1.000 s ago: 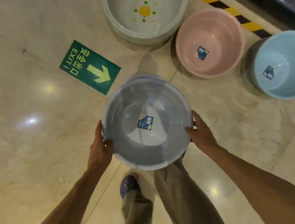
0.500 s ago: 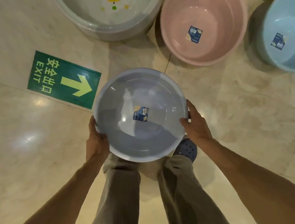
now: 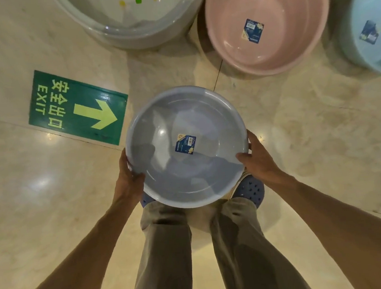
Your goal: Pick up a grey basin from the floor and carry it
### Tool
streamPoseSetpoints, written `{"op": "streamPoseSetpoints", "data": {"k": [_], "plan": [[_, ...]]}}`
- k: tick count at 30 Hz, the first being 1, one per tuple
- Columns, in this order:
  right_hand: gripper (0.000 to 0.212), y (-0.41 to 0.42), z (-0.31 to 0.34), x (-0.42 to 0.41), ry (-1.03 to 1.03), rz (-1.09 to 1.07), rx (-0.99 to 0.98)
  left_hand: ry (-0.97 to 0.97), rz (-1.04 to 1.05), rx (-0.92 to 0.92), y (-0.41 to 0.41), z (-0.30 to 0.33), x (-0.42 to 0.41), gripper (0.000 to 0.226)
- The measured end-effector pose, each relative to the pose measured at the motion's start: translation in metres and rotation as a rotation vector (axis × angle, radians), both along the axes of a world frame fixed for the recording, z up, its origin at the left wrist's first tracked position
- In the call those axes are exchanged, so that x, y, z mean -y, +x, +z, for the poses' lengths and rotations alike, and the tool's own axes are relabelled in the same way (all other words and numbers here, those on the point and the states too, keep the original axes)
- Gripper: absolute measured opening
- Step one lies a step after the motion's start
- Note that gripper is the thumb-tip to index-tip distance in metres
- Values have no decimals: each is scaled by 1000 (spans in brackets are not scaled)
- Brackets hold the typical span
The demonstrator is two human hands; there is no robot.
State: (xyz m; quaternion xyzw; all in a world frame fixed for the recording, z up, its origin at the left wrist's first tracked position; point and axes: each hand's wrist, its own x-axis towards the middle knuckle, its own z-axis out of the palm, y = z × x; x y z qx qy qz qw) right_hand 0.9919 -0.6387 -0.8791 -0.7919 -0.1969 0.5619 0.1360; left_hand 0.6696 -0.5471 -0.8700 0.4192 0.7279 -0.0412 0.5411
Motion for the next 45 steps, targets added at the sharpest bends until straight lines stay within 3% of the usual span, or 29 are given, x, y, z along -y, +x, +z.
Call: {"op": "streamPoseSetpoints", "data": {"k": [8,14,19,20,23,27,35,45], "plan": [[90,36,53,-2,-36,-157,-130,34,-96,52,22,51,-23,78],[74,84,89,22,92,-238,-160,89,-144,123,59,83,-28,78],[95,128,150,6,173,-345,-204,111,-172,175,121,137,-45,90],[91,138,158,3,177,-354,-203,124,-172,200,136,149,-47,92],[65,167,172,-4,167,-293,-113,150,-158,220,174,169,-54,89],[71,210,177,-27,163,-215,14,186,-108,243,218,180,-64,76],[77,282,154,-98,102,-118,69,224,-48,266,268,153,-98,75],[67,328,120,-192,88,63,64,80,99,152,310,121,-148,73]]}}
